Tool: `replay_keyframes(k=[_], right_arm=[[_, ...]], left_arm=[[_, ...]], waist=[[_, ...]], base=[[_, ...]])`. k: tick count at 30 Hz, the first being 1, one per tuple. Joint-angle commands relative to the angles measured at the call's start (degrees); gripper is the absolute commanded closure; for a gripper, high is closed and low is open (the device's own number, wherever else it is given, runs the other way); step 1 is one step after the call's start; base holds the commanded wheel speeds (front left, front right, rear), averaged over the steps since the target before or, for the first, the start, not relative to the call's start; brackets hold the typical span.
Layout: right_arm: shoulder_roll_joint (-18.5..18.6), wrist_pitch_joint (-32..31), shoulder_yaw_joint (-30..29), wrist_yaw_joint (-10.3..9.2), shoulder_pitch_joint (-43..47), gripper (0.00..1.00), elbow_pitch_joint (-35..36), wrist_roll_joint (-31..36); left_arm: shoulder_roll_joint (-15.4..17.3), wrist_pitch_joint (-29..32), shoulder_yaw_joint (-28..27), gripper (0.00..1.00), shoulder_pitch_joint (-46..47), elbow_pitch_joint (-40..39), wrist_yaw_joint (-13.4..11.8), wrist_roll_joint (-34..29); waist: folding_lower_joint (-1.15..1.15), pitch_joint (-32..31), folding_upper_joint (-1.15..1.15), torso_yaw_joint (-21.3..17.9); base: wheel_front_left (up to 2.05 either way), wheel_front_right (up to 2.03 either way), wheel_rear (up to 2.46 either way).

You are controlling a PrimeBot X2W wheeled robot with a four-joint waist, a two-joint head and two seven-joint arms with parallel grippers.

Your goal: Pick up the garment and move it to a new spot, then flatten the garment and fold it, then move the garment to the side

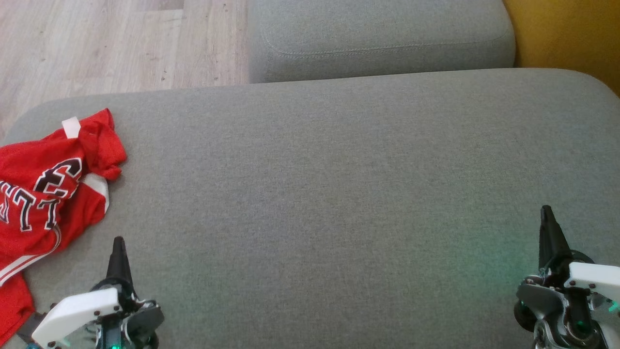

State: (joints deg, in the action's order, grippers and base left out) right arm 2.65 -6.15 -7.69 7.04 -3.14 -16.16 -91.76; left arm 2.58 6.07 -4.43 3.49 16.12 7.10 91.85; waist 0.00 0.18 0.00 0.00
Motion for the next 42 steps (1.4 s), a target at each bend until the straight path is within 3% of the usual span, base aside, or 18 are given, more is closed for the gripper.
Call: replay_keyframes(k=[1, 4, 5, 10, 22, 42], right_arm=[[0.22, -0.32, 1.19, 0.45, -3.04, 1.0, 2.13, -0.42], [0.22, -0.32, 1.19, 0.45, -3.04, 1.0, 2.13, -0.42], [0.0, 0.0, 0.0, 0.0, 0.0, 0.0, 0.0, 0.0], [-0.19, 0.06, 0.21, -0.01, 2.11, 0.0, -3.77, 0.02], [-0.15, 2.1, 2.46, 0.03, 1.59, 0.0, -3.04, 1.98], [-0.08, 5.47, 3.02, 0.11, 1.19, 0.0, -1.77, 19.13]], left_arm=[[0.3, 0.4, -2.06, 1.0, 2.69, -2.09, 0.39, 0.33], [0.3, 0.4, -2.06, 1.0, 2.69, -2.09, 0.39, 0.33], [0.0, 0.0, 0.0, 0.0, 0.0, 0.0, 0.0, 0.0], [-0.16, -0.09, 0.63, 0.0, -2.15, 3.56, -0.05, -0.02], [-0.12, -2.11, 1.19, 0.0, -2.54, 2.09, -0.58, -1.96], [0.34, -5.47, 4.42, 0.0, -2.92, -0.71, -3.97, -19.5]], waist=[[0.0, 0.0, 0.0, 0.0], [0.0, 0.0, 0.0, 0.0], [0.0, 0.0, 0.0, 0.0], [0.0, 0.0, 0.0, 0.0], [0.0, -0.04, 0.0, 0.07], [0.0, -0.04, 0.0, 0.58]], base=[[0.0, 0.0, 0.0], [0.0, 0.0, 0.0], [0.0, 0.0, 0.0], [0.0, 0.0, 0.0], [0.0, 0.0, 0.0], [0.0, 0.0, 0.0]])
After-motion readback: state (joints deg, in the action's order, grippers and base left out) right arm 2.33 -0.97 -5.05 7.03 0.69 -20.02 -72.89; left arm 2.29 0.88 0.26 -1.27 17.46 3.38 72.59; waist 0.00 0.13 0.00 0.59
